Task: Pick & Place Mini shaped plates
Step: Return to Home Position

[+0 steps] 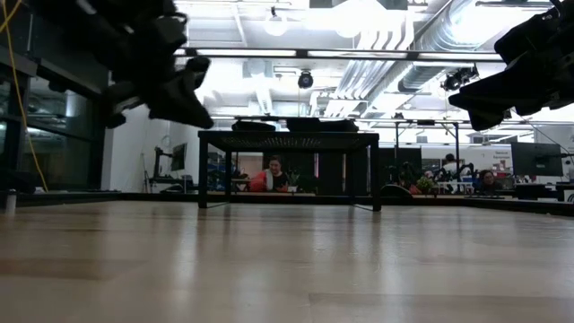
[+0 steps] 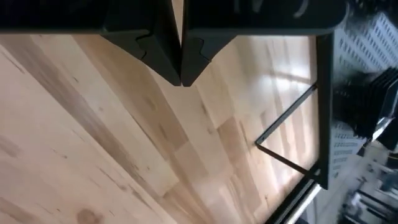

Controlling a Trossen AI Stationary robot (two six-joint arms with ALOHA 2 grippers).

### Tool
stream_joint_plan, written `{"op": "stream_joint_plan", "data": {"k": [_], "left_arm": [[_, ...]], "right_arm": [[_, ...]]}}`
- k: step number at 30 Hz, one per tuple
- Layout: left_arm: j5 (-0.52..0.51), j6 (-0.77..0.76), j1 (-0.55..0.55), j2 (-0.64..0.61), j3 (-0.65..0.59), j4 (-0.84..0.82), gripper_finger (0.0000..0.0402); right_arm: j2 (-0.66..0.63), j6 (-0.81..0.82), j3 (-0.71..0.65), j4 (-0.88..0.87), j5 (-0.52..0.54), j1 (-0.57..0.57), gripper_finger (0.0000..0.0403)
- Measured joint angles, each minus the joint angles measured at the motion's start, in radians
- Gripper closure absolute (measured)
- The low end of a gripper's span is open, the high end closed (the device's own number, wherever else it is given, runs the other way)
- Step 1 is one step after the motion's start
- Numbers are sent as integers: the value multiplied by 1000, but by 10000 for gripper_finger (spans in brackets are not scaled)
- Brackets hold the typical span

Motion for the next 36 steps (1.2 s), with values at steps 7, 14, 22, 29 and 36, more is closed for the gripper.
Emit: {"op": "stream_joint_plan", "data": {"k": [7, 14, 22, 29, 36], "left_arm": [[26, 7, 0, -216, -165, 75, 399], [34, -29, 0, -552, -364, 133, 399], [75, -120, 0, -893, -522, 124, 399], [80, -148, 0, -1053, -529, 17, 399], [7, -122, 0, -1084, -531, 13, 399]], "right_arm": [[0, -1, 0, 0, 0, 0, 293], [0, -1, 0, 0, 0, 0, 293], [0, 0, 0, 0, 0, 0, 293], [0, 0, 0, 0, 0, 0, 293], [0, -1, 0, 0, 0, 0, 293]]}}
